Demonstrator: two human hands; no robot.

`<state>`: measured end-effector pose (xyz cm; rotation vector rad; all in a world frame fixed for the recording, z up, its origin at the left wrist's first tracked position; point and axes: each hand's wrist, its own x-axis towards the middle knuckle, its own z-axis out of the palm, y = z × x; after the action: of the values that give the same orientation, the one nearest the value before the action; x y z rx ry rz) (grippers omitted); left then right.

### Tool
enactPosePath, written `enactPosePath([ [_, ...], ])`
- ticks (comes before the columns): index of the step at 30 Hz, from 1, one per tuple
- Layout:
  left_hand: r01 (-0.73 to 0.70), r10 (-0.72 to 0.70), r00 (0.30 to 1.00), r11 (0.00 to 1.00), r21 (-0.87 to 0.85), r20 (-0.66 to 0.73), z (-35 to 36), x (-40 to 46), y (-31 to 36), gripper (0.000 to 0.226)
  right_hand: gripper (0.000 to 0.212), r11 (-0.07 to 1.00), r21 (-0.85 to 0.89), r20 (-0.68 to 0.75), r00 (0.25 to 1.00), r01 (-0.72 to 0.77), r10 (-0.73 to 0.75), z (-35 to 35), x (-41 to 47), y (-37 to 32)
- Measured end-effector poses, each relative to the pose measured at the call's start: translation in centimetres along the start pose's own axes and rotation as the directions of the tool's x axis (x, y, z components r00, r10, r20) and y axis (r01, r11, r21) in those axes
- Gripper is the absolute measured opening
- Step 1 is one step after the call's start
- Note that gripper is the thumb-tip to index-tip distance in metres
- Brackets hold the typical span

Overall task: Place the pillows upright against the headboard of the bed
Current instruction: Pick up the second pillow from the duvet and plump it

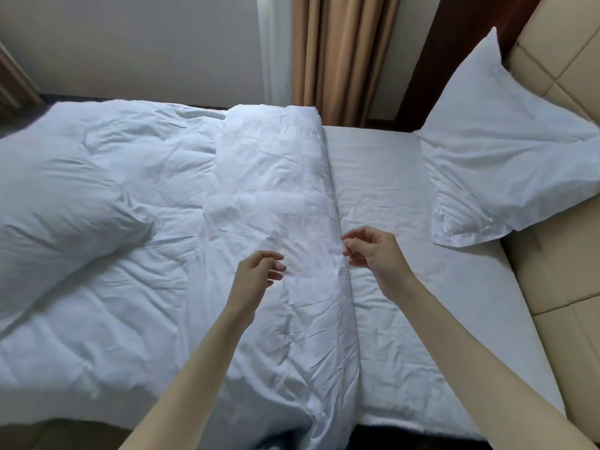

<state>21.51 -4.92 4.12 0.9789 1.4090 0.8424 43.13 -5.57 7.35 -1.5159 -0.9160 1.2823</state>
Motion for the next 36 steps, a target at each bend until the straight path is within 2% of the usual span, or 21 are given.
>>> enactPosePath([
  [8,0.044,-0.07,0.974,0.992,-0.12,-0.218,-7.4,-2.4,-2.2,0.027,0.016,0.998,0.038,0.088,0.995,-0.044,0.041,5.5,-1.2,1.2],
  [16,0.029,-0.06,0.975,0.989,-0.146,-0.215,-16.1,0.7,-2.5,0.025,0.017,0.997,-0.033,0.146,0.986,-0.074,0.078,16.9,0.3,1.8],
  [22,0.052,-0.078,0.975,0.99,-0.132,-0.207,-29.7,5.7,-3.7,0.027,0.016,0.997,-0.063,0.128,0.99,-0.055,0.062,31.2,3.0,1.4],
  [28,0.032,-0.045,0.973,0.997,-0.063,-0.228,-42.6,11.3,-1.7,0.031,0.019,0.996,-0.083,0.162,0.986,-0.033,0.046,45.1,5.7,-1.0],
  [36,0.019,-0.082,0.953,0.977,-0.213,-0.291,-50.0,13.8,-1.1,0.032,0.016,0.997,-0.075,0.168,0.986,0.001,0.011,52.8,8.2,-3.9],
])
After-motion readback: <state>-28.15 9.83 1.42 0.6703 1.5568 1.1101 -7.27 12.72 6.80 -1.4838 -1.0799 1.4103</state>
